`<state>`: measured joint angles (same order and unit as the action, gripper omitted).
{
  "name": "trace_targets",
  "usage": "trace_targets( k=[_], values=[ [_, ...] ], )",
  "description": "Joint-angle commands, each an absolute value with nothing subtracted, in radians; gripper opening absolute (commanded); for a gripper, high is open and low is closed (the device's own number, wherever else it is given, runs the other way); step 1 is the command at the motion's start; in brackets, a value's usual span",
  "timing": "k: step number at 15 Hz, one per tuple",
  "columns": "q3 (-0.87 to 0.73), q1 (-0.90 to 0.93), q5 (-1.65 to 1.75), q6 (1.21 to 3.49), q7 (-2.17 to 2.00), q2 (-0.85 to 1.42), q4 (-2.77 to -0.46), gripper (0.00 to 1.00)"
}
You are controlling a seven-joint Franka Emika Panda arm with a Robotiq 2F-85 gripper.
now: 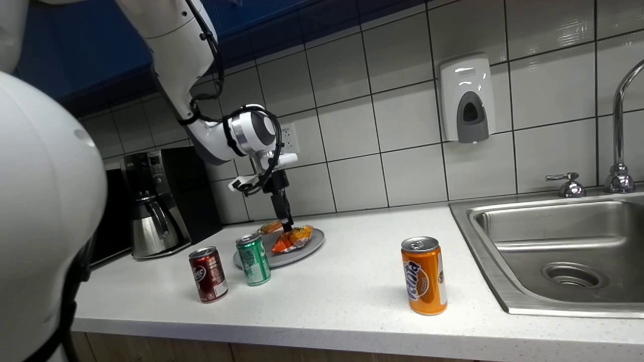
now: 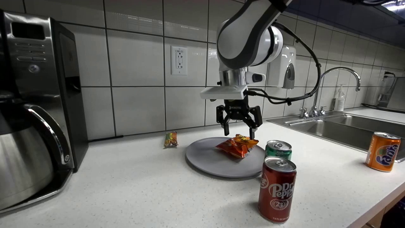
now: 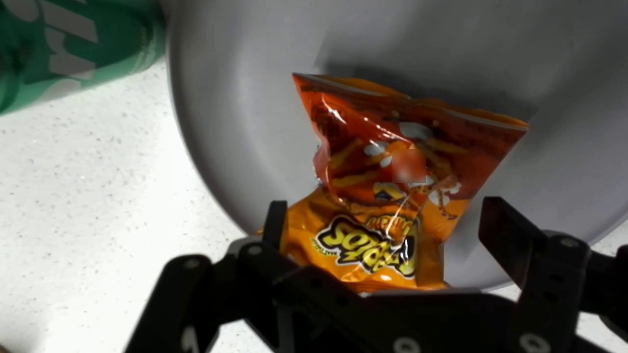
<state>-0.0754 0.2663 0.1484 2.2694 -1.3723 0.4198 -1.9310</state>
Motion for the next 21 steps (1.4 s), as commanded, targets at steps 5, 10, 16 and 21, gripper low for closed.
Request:
trace_targets(
  k=[5,10,16,21],
  values=[
    [-0.064,0.246,0.158,2.266,-1.387,0.441,-1.9,0.73],
    [-0.065,0.246,0.158,2.266,-1.385,0.452,-1.889,0.34],
    [-0.064,0.246,0.155,2.264,-1.384,0.456,-1.88,0.0],
    [-0.066,0.248,0.158,2.262,-1.386,0.455,-1.873,0.0]
  ],
)
